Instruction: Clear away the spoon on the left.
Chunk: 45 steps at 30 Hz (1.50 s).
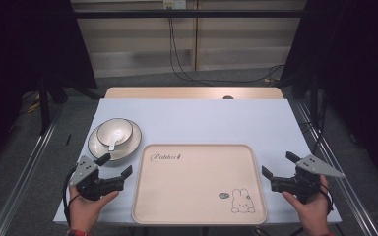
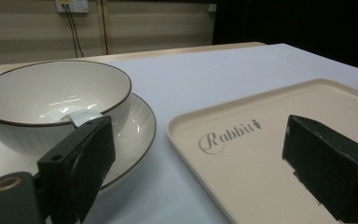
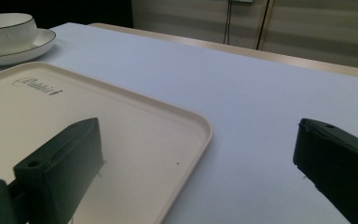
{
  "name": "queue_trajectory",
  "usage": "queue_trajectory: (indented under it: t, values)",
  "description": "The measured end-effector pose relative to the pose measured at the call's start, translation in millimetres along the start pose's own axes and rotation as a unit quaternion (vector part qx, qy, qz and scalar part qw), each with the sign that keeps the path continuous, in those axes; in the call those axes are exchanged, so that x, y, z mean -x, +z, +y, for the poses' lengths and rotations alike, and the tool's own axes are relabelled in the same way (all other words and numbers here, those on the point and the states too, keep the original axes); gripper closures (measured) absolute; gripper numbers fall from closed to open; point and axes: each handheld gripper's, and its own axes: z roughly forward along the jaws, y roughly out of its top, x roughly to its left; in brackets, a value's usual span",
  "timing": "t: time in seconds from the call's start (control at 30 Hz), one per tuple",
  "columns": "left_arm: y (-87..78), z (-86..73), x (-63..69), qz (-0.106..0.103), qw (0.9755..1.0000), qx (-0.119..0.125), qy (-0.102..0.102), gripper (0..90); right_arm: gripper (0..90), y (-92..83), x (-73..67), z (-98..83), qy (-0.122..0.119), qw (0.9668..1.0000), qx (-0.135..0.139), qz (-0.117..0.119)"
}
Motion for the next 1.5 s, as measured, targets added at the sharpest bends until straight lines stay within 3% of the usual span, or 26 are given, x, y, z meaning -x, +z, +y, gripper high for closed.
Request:
queue_trajectory:
  t: [0.13,0.23,0.4,0.67,0.97,1.17,1.5]
  values:
    - [3.0,0.9,-3.5,0.030,0.9995,0.002,-0.005,10.7,1.1,1.2,-2.6,-1.1,0.002,1.0000,0.001,-0.001]
    - [4.2,1.5,-7.0,0.046,0.9989,-0.004,0.006,12.0,1.7,2.6,-4.2,-2.5,-0.010,0.9999,-0.002,0.002]
    - [7.6,2.7,-12.1,0.074,0.9972,-0.003,0.008,13.8,1.8,4.9,-4.9,-4.9,-0.006,0.9999,-0.012,0.008]
    - [15.0,1.3,-21.9,0.112,0.9936,-0.004,-0.016,17.0,2.0,5.1,-8.4,-5.8,-0.014,0.9998,-0.014,0.008]
    - [24.4,1.2,-31.3,0.136,0.9906,-0.003,-0.014,28.2,2.4,5.7,-7.6,-6.3,-0.014,0.9998,-0.016,0.004]
    - [29.8,0.3,-31.6,0.143,0.9897,-0.013,0.005,36.9,3.0,7.6,-9.1,-6.1,-0.019,0.9996,-0.018,0.004]
    - [31.6,0.7,-32.6,0.151,0.9885,-0.015,0.003,51.2,3.7,8.2,-9.1,-6.3,-0.019,0.9996,-0.021,0.003]
